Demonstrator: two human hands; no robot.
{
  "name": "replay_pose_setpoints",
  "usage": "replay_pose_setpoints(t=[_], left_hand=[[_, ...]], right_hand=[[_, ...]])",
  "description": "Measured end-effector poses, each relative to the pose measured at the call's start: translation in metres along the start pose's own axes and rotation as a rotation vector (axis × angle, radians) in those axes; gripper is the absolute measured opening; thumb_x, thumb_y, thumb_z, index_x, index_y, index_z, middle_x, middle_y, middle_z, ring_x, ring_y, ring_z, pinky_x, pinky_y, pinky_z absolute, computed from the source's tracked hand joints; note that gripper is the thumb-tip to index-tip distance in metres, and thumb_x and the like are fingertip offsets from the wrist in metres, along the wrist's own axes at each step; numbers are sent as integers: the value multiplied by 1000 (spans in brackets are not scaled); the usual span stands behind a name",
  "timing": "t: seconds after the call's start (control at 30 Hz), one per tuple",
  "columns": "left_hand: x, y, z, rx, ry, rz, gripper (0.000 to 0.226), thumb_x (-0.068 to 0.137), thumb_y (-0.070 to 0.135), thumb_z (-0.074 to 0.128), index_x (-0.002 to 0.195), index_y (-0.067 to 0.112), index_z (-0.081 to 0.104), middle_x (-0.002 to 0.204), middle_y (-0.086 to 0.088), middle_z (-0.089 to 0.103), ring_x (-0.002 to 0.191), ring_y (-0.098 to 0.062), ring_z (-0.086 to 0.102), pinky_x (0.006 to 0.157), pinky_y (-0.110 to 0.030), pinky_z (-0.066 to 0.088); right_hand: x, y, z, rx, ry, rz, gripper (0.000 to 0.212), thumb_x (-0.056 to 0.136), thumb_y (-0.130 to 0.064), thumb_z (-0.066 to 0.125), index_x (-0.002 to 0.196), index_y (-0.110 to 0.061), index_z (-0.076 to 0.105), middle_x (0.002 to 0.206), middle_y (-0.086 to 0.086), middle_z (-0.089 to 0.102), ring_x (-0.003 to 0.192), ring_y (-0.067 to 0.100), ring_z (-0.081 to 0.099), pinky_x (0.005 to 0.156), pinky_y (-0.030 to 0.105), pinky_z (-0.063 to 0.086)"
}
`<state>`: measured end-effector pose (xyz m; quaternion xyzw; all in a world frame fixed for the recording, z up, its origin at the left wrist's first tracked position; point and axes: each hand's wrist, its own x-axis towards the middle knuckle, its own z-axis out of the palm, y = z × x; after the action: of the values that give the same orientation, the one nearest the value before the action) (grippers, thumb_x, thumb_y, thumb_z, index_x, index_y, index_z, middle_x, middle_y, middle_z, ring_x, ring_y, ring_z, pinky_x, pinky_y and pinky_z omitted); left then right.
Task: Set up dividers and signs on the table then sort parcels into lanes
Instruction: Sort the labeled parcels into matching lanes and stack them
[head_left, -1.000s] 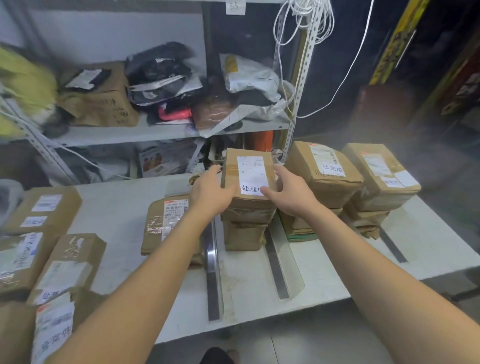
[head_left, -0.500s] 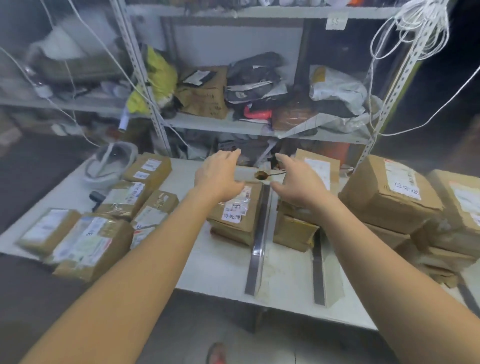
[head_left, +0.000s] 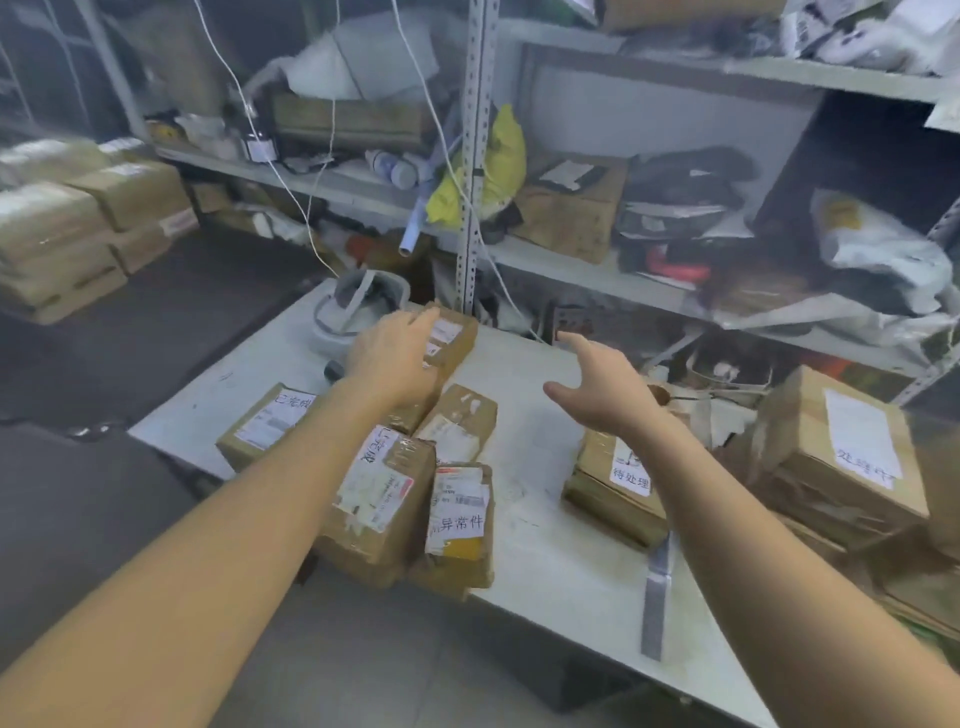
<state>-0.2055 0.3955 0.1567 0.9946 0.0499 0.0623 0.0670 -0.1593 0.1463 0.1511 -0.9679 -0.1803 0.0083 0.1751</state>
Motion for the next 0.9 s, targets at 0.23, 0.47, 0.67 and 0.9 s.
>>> replay_pose_setpoints(t=[0.23, 0.47, 0.67, 0.9], left_hand=[[20, -122, 16, -111, -50, -25, 57, 92, 29, 61, 144, 24, 37, 133, -3, 53, 110, -33, 57, 70, -37, 42], [49, -173, 41, -224, -130, -12, 66, 90, 26, 61, 149, 27, 32, 141, -1, 50, 118, -31, 54, 83, -42, 50], [92, -194, 69, -534, -293, -109, 72, 89, 20, 68, 152, 21, 33, 135, -6, 56, 119, -28, 56, 89, -36, 49], [149, -195, 122, -809, -460, -329, 77, 83, 14, 76, 149, 14, 37, 149, -5, 46, 133, -22, 47, 106, -38, 44]], right_hand=[[49, -84, 60, 71, -34, 70, 71, 91, -36, 65, 152, -22, 32, 153, 3, 43, 134, 25, 46, 99, 34, 39], [88, -105, 105, 58, -112, 151, 71, 89, -32, 65, 151, -20, 34, 150, 4, 46, 132, 25, 48, 102, 35, 40], [135, -110, 154, 207, -166, 232, 71, 86, -33, 67, 150, -20, 37, 147, 5, 51, 129, 24, 52, 97, 30, 41], [189, -103, 212, 332, -257, 385, 79, 87, -42, 67, 153, -23, 29, 144, 0, 54, 125, 20, 56, 68, 22, 40]])
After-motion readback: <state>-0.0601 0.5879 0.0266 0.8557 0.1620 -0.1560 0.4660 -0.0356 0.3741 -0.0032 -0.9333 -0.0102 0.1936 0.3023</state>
